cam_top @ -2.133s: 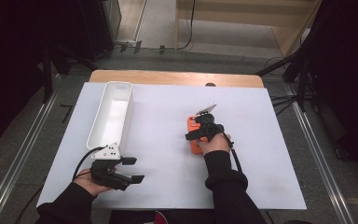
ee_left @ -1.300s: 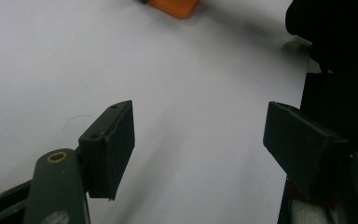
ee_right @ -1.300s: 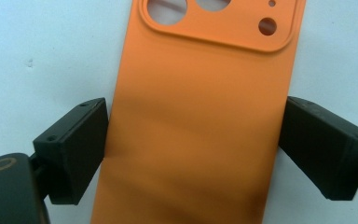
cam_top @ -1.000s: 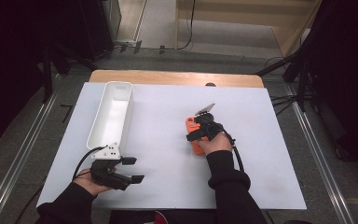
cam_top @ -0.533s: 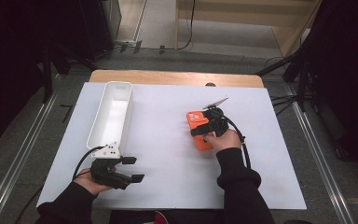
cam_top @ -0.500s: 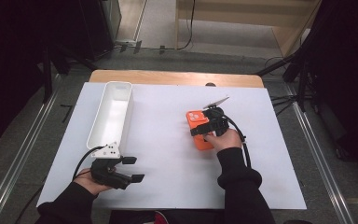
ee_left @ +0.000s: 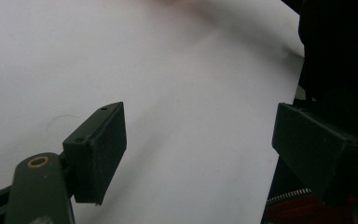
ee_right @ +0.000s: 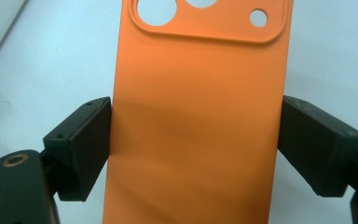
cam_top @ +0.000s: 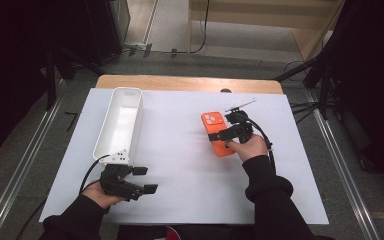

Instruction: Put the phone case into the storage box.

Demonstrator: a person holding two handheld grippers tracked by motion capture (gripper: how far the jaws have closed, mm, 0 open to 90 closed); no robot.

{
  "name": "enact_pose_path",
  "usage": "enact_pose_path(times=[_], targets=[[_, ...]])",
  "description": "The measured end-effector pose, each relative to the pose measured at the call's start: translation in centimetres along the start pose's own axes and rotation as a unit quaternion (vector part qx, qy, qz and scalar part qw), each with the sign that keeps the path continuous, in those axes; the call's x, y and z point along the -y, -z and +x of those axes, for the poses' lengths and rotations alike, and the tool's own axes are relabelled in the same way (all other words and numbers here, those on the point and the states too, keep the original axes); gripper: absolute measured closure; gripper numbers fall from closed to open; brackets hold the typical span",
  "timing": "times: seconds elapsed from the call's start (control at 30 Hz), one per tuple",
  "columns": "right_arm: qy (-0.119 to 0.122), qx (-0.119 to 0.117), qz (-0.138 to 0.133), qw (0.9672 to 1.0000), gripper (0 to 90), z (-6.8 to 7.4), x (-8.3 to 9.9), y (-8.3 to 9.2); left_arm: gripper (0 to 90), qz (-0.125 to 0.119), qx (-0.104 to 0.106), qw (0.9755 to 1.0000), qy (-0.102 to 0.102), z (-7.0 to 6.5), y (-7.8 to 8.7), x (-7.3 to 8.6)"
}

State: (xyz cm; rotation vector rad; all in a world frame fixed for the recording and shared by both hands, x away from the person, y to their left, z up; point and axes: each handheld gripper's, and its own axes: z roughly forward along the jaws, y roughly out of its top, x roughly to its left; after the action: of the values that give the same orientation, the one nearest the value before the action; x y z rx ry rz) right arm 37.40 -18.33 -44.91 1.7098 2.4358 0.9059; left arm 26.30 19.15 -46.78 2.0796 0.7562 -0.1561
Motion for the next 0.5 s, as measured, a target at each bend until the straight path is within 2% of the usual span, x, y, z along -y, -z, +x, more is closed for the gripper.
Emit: enact_pose_path(times=[0.13,0.2,0.27,0.33,0.43,0.5], targets=[[0.009,-0.014,-0.006,0.9999,13.4,-0.2,0.3,0.7,17.5,0.004,0.012,0.9999,0.009,-0.3,-0.5,-0.4],[0.013,-0.022,-0.005,0.9997,13.4,0.0,0.5,0.8,17.5,0.003,0.029,0.9996,0.004,-0.4,-0.6,-0.6],[0.020,-0.023,-0.004,0.9995,13.4,0.0,0.7,0.9,18.3,-0.002,0.029,0.9996,-0.006,-0.7,-0.7,-0.9],[0.031,-0.017,-0.017,0.9992,13.4,-0.1,1.0,1.0,18.4,0.002,0.031,0.9995,0.003,-0.8,-1.0,-1.4],[0.020,-0.033,-0.027,0.9989,13.4,-0.3,1.6,1.0,20.7,0.002,0.028,0.9995,0.011,-0.9,-1.3,-2.0],[0.022,-0.039,-0.026,0.9987,13.4,-0.4,1.8,1.0,21.6,0.007,0.027,0.9995,0.017,-0.7,-1.6,-2.5]])
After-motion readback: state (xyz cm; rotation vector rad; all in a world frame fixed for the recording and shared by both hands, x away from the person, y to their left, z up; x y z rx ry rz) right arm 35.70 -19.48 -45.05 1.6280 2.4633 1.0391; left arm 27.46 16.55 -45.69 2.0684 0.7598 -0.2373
